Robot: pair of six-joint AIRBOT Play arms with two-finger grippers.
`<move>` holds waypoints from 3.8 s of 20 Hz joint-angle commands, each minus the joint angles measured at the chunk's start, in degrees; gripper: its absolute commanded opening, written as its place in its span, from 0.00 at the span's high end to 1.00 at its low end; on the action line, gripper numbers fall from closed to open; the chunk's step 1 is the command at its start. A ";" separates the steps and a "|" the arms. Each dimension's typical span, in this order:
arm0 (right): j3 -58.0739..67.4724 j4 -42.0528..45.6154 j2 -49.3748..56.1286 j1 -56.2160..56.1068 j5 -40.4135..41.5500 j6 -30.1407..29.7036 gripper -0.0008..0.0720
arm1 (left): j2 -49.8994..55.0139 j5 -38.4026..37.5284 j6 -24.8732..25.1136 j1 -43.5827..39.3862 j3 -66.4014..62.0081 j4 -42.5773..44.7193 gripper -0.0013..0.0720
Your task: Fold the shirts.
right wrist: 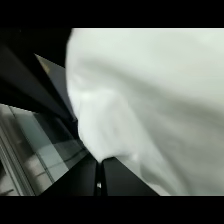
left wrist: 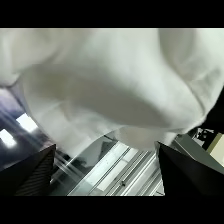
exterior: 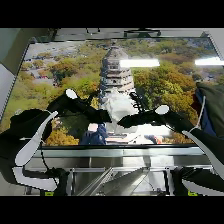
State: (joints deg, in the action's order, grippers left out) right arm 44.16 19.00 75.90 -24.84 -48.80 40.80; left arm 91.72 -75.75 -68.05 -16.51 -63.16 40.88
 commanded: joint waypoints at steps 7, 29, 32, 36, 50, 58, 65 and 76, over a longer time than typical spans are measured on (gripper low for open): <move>17.05 12.83 -17.86 9.33 -0.24 12.98 0.97 | -9.11 3.15 3.74 7.02 0.17 -7.43 0.01; 8.96 36.28 -14.64 14.69 -0.13 38.51 0.97 | -0.22 33.90 4.87 -17.51 9.66 -14.03 0.03; 8.96 36.26 -14.64 14.69 -0.15 38.51 0.97 | 1.16 35.89 5.05 -18.10 4.55 -13.40 0.03; 8.96 36.28 -14.64 14.69 -1.01 38.03 0.97 | 7.28 29.03 4.98 -18.53 -1.84 -13.49 0.65; 23.85 33.51 -29.38 33.18 -15.54 39.50 0.97 | -19.50 1.77 -3.45 2.10 -30.38 -13.46 0.95; 23.85 5.70 -37.64 33.53 -15.21 26.51 0.97 | -32.33 -1.68 -4.63 12.63 -37.53 -13.35 0.95; 23.85 5.40 -18.45 22.58 -10.69 13.55 0.96 | -26.56 -2.69 -1.40 13.20 -17.53 -8.76 0.94; 24.44 4.31 12.44 29.83 -12.17 9.97 0.47 | 4.81 -7.30 -0.24 21.42 -24.13 3.78 0.11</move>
State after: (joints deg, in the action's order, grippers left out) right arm 68.51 23.55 86.28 0.45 -53.78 51.31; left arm 90.59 -77.93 -66.39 1.15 -82.83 41.80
